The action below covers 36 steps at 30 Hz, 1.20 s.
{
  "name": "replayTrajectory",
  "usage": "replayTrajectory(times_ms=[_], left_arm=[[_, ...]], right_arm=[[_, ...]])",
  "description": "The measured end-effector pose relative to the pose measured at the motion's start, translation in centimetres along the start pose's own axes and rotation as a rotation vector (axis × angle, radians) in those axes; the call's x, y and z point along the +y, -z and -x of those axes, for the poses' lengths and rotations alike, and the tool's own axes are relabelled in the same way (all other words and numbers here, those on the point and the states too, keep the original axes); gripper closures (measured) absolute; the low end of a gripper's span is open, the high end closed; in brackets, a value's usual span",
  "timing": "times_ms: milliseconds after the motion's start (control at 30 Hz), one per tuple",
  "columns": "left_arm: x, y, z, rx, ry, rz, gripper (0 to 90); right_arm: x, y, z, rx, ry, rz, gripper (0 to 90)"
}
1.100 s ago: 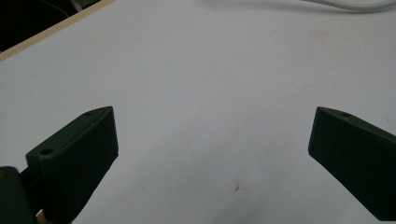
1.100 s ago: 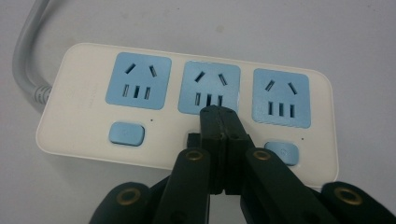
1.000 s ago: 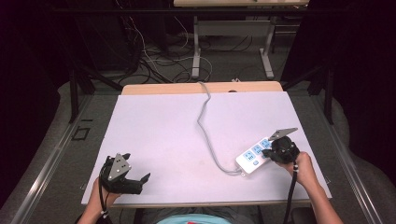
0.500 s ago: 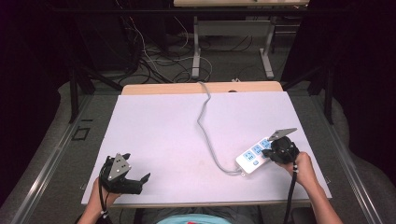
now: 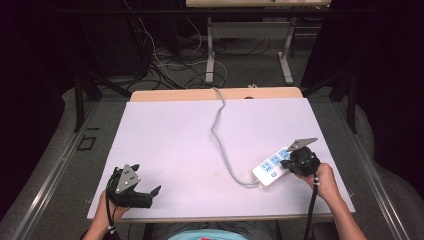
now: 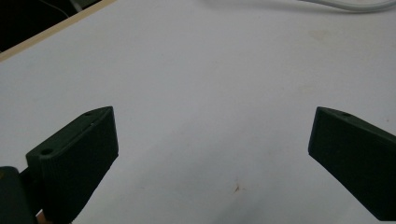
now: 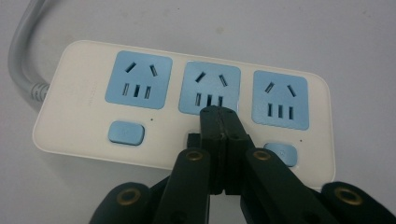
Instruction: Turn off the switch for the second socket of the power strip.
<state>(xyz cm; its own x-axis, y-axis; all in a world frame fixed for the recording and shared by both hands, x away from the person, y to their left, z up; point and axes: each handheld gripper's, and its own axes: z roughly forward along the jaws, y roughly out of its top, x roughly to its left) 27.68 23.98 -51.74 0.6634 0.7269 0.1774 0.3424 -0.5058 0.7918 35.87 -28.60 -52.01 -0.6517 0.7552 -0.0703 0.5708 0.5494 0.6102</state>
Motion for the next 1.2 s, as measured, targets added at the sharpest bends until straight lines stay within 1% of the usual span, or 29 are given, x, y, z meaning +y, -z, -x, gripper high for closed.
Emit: replayTrajectory(times_ms=[33,67,133,200,233,267,300,367,400,433,633,800,900,933,967,1000,1033,1067,1100,1200], left_arm=[[0.0,-0.01,0.0,0.001,0.0,0.0,1.5],[0.0,-0.01,-0.01,0.0,0.0,0.0,1.6],[0.0,-0.01,0.0,0.001,0.0,0.0,1.6],[0.0,0.0,-0.02,0.001,-0.001,-0.001,1.5],[-0.01,0.01,-0.02,0.001,-0.001,-0.003,1.6],[-0.01,0.02,-0.03,0.001,-0.001,-0.002,1.6],[-0.01,0.02,-0.04,0.002,-0.001,-0.001,1.5],[-0.01,0.02,-0.04,0.002,-0.003,-0.001,1.6],[0.0,0.02,-0.04,0.001,-0.003,-0.002,1.6],[-0.01,0.02,-0.01,0.0,-0.001,-0.002,1.5],[-0.03,0.0,-0.05,-0.001,0.001,0.002,1.6],[-0.03,0.01,-0.01,0.0,0.002,0.0,1.6],[-0.03,0.01,-0.02,0.0,0.002,0.0,1.6],[-0.03,0.01,-0.02,0.0,0.002,0.0,1.6],[-0.03,0.0,-0.02,0.0,0.001,-0.001,1.6],[-0.04,-0.02,-0.02,-0.002,0.002,0.001,1.6],[-0.02,0.0,-0.09,0.002,-0.008,-0.001,1.5],[-0.04,-0.04,-0.02,-0.004,0.002,0.0,1.6],[-0.05,-0.04,-0.03,-0.003,0.002,0.0,1.5],[-0.04,-0.04,-0.02,-0.002,0.0,0.0,1.5]], right_arm=[[0.06,0.04,-0.11,0.0,0.003,-0.008,90.0],[0.11,0.03,-0.27,-0.009,0.009,-0.008,90.0],[0.17,-0.01,-0.54,-0.034,0.036,-0.01,90.0],[0.22,0.07,-0.58,-0.034,0.049,-0.013,90.0],[0.23,0.06,-0.61,-0.034,0.041,-0.013,90.0],[0.25,0.27,-0.55,-0.039,0.036,0.009,90.0],[0.33,0.34,-0.53,-0.025,0.025,0.0,90.0],[0.3,0.36,-0.53,-0.02,0.036,0.003,90.0],[0.31,0.38,-0.53,-0.017,0.036,0.001,90.0],[0.31,0.36,-0.58,-0.02,0.025,0.002,90.0],[0.29,0.39,-0.49,-0.017,0.031,0.0,90.0],[0.28,0.35,-0.49,-0.018,0.017,0.0,90.0],[0.26,0.33,-0.4,-0.018,0.024,0.002,90.0],[0.26,0.32,-0.41,-0.019,0.019,0.003,90.0],[0.25,0.32,-0.37,-0.022,0.026,0.005,90.0],[0.25,0.33,-0.4,-0.021,0.02,0.004,90.0],[0.24,0.34,-0.38,-0.021,0.02,0.004,90.0],[0.24,0.35,-0.36,-0.013,0.021,0.003,90.0],[0.24,0.37,-0.37,-0.019,0.015,0.003,90.0],[0.22,0.39,-0.36,-0.016,0.012,0.004,90.0]])
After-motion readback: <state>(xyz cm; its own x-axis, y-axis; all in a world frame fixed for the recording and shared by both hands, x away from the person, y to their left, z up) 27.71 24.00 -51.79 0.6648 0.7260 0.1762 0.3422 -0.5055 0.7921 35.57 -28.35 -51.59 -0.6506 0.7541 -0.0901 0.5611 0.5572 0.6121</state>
